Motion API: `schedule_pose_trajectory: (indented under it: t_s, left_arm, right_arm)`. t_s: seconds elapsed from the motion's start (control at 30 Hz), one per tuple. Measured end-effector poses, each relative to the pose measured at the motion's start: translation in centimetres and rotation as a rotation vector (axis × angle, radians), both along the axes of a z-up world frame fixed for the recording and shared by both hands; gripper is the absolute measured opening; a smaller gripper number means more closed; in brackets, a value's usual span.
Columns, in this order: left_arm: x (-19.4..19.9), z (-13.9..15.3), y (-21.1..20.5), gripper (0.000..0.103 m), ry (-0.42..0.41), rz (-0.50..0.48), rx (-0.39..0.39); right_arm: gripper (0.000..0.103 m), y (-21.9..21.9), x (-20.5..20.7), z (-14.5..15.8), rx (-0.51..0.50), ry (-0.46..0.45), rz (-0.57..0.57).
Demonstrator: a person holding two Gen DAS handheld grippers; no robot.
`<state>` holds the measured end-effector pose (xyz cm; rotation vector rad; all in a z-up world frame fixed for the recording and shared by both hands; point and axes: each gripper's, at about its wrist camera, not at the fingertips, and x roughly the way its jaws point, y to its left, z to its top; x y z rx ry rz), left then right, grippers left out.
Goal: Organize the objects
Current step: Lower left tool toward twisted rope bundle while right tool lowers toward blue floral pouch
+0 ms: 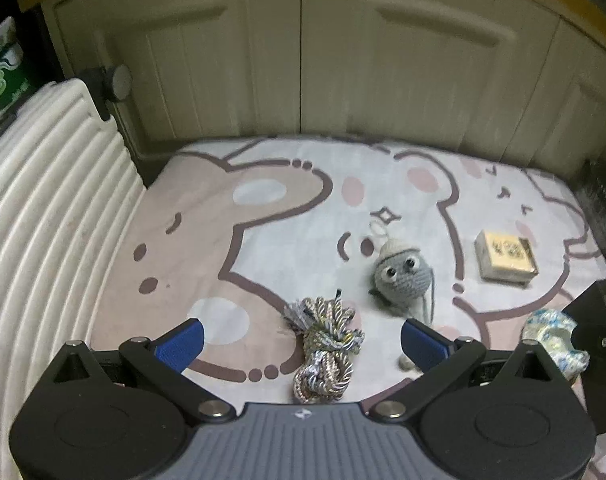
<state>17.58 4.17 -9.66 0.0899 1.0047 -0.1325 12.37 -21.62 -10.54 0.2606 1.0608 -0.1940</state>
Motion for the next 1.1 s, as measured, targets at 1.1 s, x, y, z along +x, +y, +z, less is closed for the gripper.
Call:
schedule_pose_trajectory:
  t_s: [1.1]
  left_arm:
    - [3.7,-7.1,1.0,0.080,0.240,-0.026,-0.098]
  right_arm:
    - [0.093,2.9,5.0,-6.6,0.062,0.216,0.060]
